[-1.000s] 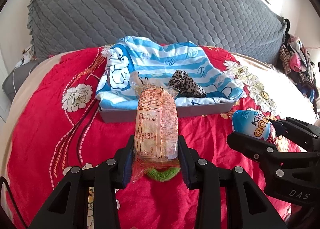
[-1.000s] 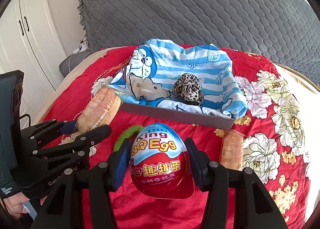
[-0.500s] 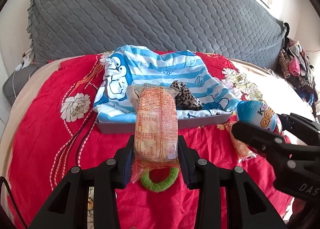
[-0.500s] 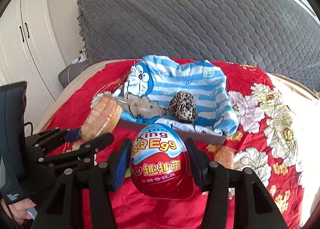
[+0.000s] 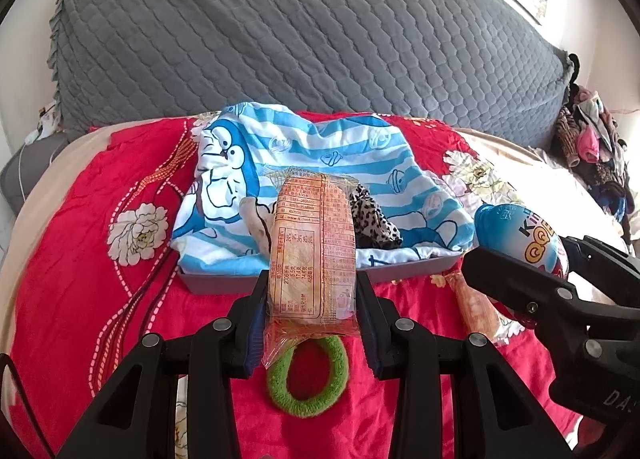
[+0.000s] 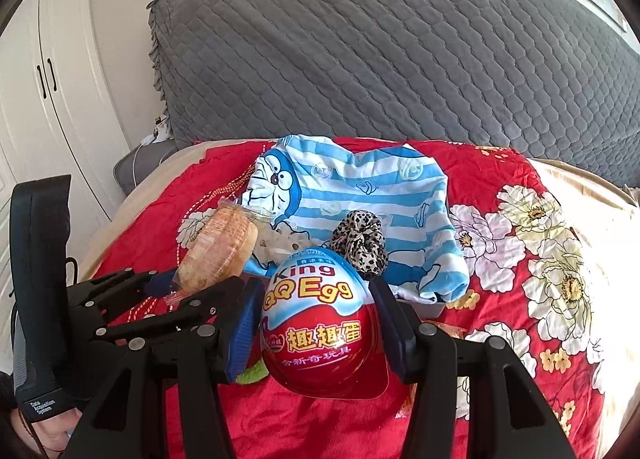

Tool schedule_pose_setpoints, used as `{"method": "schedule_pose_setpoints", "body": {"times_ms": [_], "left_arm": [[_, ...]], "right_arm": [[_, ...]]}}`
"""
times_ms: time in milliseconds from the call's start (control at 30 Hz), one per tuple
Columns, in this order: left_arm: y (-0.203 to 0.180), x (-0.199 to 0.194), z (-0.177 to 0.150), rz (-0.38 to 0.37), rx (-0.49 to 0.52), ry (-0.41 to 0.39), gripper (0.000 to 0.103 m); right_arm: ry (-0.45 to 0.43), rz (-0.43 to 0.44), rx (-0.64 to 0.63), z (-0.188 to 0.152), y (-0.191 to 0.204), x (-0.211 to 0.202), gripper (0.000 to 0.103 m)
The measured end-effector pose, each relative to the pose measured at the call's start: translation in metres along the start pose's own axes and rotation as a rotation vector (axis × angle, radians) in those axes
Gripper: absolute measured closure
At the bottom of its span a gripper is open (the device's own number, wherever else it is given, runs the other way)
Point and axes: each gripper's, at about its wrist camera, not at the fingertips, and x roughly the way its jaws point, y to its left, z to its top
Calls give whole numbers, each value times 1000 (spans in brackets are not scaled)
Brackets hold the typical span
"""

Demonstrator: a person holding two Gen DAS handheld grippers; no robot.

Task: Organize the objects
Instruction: 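Lift the snack bar and King QQ Egg and carry both over the gray tray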

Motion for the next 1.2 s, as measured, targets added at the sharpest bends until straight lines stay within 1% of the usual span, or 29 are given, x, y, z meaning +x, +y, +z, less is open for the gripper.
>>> {"method": "schedule_pose_setpoints", "body": {"times_ms": [367, 567, 900, 1033, 1200], "left_arm": [[1, 6, 6, -9, -11, 2, 62], [5, 9, 15, -5, -18, -9, 62], [14, 29, 25, 1, -36, -6, 62], [15, 36, 28, 2, -42, -3, 62], [14, 47, 32, 2, -30, -2, 62]], "right_arm": [[-18, -5, 3, 8, -3, 7, 49], [-49, -7, -3, 19, -3, 13, 49], [-59, -1, -6, 28, -6, 34, 49], [-54, -20, -14, 28, -9, 43, 49], [-54, -22, -2, 30, -17, 52, 49]]}}
